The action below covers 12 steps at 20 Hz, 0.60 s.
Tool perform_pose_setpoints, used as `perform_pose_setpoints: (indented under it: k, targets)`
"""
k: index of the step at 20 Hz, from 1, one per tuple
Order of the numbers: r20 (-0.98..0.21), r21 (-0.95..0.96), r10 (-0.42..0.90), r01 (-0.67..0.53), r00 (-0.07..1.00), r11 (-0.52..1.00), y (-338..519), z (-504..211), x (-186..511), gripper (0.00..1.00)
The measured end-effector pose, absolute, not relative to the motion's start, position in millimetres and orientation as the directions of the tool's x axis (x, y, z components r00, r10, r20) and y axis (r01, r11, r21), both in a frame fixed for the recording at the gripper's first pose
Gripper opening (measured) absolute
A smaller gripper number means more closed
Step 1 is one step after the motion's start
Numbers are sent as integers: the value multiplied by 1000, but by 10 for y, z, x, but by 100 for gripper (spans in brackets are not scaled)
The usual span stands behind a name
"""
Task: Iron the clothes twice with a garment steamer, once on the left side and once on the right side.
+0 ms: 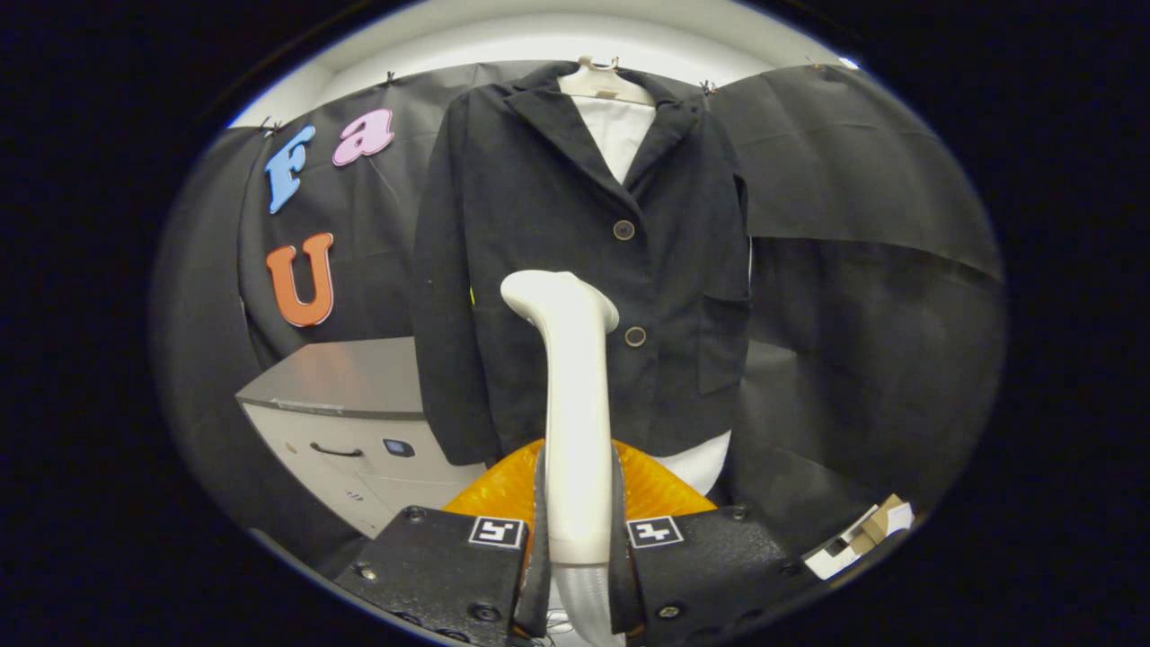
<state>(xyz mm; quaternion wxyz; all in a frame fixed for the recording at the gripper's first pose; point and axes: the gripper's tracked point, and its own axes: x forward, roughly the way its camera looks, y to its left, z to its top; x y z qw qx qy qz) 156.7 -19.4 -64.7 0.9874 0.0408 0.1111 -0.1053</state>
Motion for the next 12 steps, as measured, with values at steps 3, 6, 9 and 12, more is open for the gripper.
perform_pose_setpoints:
  k: [3,6,9,12]
  targets:
    - [-249,48,-199,217,948,975,-213,-797,1535,29]
    - [-274,45,-192,212,942,976,-191,-960,1507,29]
    - [-306,57,-176,203,935,978,-167,-1141,1475,29]
    - [-336,60,-168,199,927,978,-157,-1237,1543,29]
